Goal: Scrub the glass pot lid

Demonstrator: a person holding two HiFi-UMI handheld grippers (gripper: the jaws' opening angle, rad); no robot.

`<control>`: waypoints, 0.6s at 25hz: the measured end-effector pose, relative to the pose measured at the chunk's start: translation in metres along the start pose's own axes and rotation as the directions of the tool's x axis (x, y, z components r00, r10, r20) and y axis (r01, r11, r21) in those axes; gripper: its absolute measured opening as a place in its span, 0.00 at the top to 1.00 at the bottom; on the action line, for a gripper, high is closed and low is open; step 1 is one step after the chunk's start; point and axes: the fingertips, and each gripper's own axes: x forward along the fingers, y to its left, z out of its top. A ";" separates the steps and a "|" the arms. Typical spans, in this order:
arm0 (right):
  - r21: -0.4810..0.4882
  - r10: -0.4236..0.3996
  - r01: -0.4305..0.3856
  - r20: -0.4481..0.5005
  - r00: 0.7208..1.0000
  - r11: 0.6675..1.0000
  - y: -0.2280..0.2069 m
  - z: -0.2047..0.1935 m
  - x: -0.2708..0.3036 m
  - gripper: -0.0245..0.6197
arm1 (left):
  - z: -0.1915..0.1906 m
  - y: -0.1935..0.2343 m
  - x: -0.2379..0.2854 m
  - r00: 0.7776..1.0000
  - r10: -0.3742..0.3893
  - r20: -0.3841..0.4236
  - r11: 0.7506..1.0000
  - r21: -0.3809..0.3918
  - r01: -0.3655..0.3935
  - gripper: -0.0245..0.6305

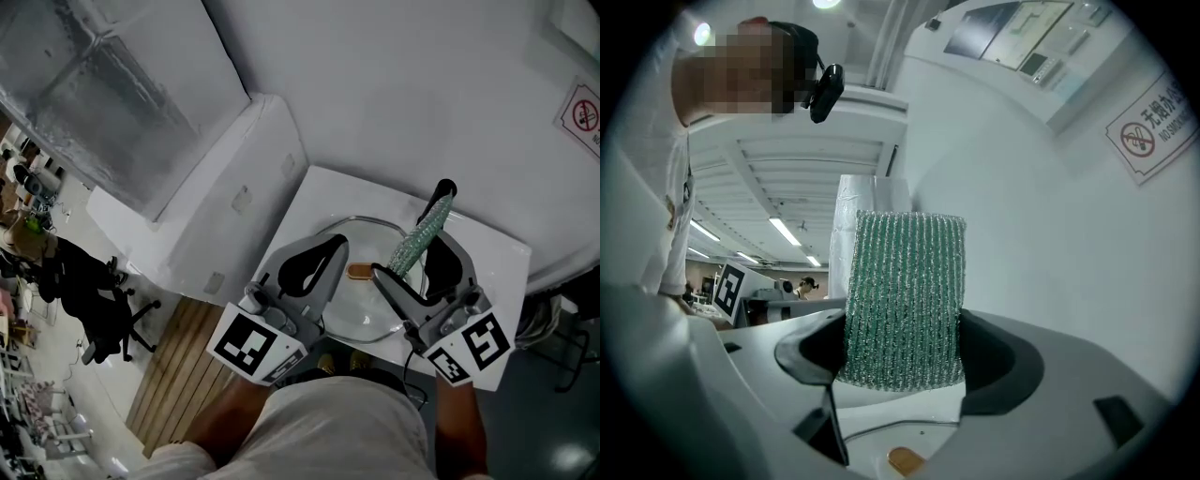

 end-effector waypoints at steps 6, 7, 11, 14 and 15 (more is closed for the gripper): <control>-0.038 -0.018 0.017 -0.018 1.000 0.999 0.000 -0.003 0.000 0.42 | 0.000 -0.001 0.000 1.000 -0.002 0.003 1.000 -0.004 0.002 0.94; -0.039 -0.016 0.015 -0.019 1.000 0.999 0.001 -0.004 0.001 0.42 | -0.001 -0.001 0.000 1.000 -0.001 0.004 1.000 -0.004 0.001 0.94; -0.046 -0.012 0.011 -0.023 1.000 0.999 0.003 -0.005 0.001 0.42 | -0.002 0.001 -0.001 1.000 0.004 0.001 1.000 -0.006 -0.004 0.94; -0.046 -0.015 0.014 -0.027 1.000 0.999 0.002 -0.006 0.001 0.42 | -0.002 0.002 -0.001 1.000 0.007 0.003 1.000 -0.009 -0.007 0.94; -0.045 -0.015 0.014 -0.027 1.000 0.999 0.002 -0.006 0.000 0.42 | -0.003 0.003 -0.001 1.000 0.008 0.004 1.000 -0.010 -0.008 0.94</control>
